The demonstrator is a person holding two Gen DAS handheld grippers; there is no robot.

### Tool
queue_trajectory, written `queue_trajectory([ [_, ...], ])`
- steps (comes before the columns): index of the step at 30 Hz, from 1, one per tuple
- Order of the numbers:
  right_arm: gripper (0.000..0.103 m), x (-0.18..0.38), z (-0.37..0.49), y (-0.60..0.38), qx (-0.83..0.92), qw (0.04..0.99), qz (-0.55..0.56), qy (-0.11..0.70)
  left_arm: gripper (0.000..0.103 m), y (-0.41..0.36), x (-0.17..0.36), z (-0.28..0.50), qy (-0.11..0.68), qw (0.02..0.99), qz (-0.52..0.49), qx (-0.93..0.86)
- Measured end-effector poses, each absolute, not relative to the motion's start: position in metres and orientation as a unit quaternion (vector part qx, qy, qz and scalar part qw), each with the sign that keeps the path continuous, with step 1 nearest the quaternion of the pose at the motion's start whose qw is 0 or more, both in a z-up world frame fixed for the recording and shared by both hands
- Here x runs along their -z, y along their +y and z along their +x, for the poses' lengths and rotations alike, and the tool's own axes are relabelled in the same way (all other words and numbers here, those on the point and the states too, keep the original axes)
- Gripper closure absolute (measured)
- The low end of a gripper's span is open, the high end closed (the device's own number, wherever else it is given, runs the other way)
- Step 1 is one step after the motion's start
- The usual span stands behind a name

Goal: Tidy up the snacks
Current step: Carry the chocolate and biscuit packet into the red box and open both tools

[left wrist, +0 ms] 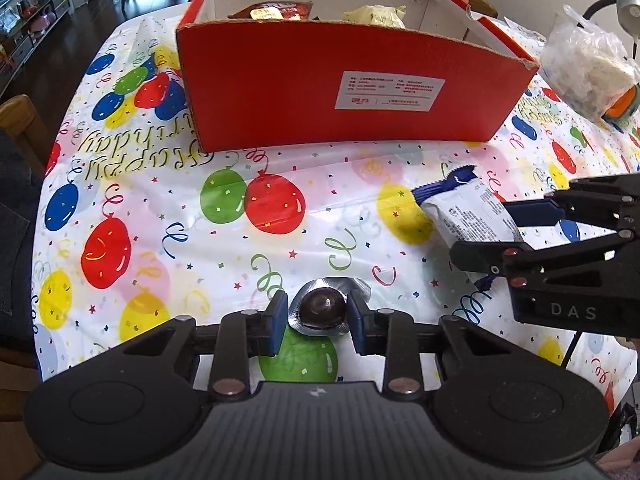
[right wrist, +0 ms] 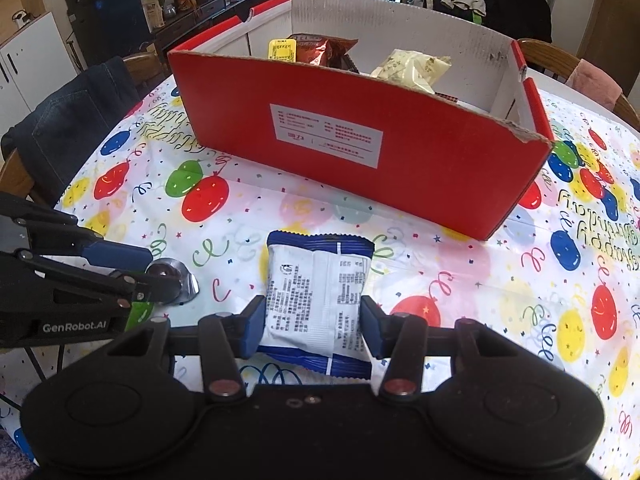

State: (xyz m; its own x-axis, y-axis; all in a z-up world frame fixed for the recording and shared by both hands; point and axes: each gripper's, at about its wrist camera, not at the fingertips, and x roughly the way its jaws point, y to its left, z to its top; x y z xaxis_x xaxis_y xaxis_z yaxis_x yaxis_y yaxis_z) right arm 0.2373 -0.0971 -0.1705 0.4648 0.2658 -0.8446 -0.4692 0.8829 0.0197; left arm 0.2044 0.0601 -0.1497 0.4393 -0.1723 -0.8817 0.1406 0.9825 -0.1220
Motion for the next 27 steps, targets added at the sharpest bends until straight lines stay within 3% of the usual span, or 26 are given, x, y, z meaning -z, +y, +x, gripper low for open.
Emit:
queue_trajectory([
  [27, 0.055, 0.105, 0.230, -0.122, -0.211, 0.879, -0.067, 0.422, 0.072, 0.067, 0.078, 0.206, 0.464, 0.880, -0.042, 0.088],
])
